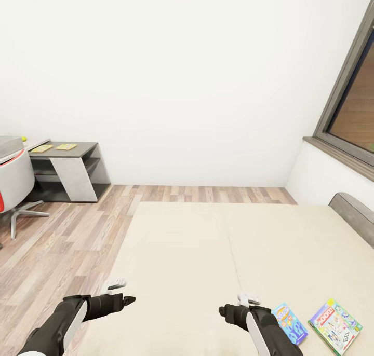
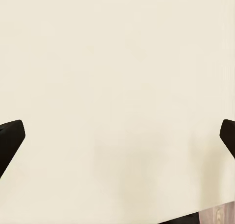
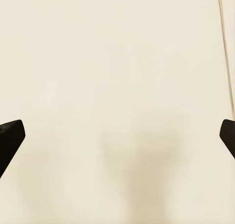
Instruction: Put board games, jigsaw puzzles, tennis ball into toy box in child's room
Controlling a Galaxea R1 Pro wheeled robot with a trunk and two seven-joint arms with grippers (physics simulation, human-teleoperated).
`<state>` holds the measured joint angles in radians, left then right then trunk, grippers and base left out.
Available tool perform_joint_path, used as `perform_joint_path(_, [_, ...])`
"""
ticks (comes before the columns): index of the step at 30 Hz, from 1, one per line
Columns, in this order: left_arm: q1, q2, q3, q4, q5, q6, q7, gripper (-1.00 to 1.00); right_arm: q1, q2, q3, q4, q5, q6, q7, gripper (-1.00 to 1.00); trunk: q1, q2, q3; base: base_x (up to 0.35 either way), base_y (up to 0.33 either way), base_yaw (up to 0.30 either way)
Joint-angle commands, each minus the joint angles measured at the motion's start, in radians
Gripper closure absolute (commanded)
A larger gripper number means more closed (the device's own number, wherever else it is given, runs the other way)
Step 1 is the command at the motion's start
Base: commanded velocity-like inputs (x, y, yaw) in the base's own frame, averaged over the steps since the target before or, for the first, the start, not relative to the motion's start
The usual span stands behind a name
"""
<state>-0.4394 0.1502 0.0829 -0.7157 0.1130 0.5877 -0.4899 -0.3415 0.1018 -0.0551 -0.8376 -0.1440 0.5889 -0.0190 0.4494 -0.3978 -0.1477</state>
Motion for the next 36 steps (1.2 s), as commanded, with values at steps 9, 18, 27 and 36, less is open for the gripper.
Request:
perform_joint_path(9, [0.0, -0.001, 0.001, -0.001, 0.01, 0.009, 0.001, -1.0, -0.001, 0.001, -0.003, -0.002, -0.008, 0.005, -0.002, -1.0, 0.001, -0.002, 0.0, 0.0, 0.0, -0.047])
perform_joint_path(18, [-0.001, -0.001, 0.001, -0.001, 0.01, 0.009, 0.001, -1.0, -0.001, 0.001, -0.003, -0.002, -0.008, 0.005, -0.002, -1.0, 0.001, -0.002, 0.002, 0.0, 0.0, -0.061])
perform_joint_path(27, [-0.001, -0.001, 0.001, -0.001, 0.01, 0.009, 0.001, -1.0, -0.001, 0.001, -0.003, -0.002, -0.008, 0.005, -0.001, -1.0, 0.001, -0.002, 0.002, 0.0, 0.0, -0.01])
perform_joint_path(36, [-0.001, -0.001, 0.001, -0.001, 0.01, 0.009, 0.001, -1.0, -0.001, 0.001, -0.003, -0.001, -0.008, 0.005, -0.002, -1.0, 0.001, -0.002, 0.002, 0.0, -0.003, -0.001])
